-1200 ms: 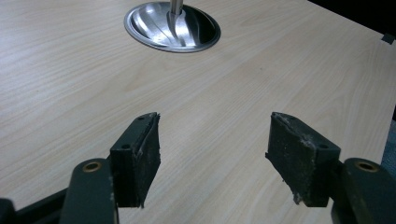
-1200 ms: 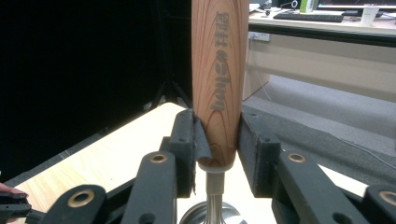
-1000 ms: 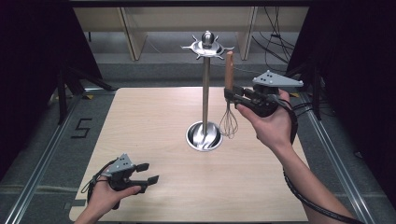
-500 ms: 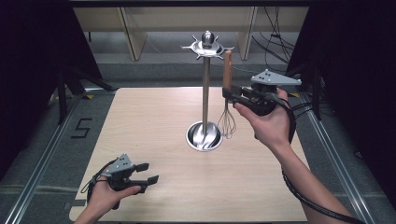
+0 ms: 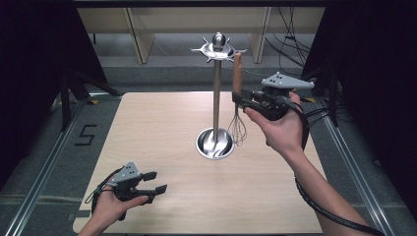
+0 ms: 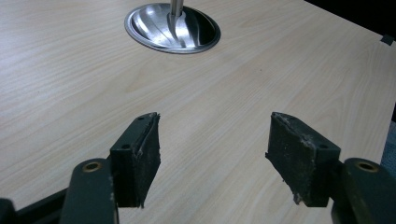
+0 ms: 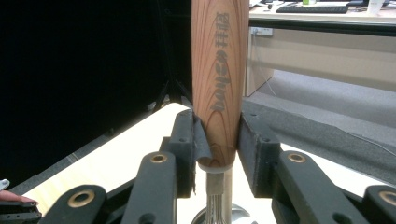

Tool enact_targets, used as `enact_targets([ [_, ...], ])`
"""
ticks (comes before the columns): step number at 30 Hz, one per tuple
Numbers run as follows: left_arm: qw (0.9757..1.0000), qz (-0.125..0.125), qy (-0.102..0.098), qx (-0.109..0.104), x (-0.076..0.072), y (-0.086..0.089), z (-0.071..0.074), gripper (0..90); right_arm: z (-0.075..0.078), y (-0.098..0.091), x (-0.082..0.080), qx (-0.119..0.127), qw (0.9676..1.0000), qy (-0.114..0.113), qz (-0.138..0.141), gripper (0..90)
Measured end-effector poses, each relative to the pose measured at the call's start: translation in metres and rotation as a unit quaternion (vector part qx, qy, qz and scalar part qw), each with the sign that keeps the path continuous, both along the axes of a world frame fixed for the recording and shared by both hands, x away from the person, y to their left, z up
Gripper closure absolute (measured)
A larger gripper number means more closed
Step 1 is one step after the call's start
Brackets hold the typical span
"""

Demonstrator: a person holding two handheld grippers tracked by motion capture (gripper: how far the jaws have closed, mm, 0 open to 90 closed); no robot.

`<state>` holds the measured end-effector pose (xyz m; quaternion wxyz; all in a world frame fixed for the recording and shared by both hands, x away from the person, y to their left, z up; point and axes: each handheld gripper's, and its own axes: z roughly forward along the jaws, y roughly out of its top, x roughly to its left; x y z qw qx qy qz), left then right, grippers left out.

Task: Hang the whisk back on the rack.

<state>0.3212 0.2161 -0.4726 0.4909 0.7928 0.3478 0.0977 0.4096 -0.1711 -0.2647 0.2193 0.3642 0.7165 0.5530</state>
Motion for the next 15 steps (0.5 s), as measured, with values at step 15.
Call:
enact_targets([
  [15,1.0000,0.003,-0.001,-0.001,-0.0003,0.0001,0.0005,33.5,0.0000,0.0044,0.0027,0.004,0.9999,0.014,-0.003,69.3],
])
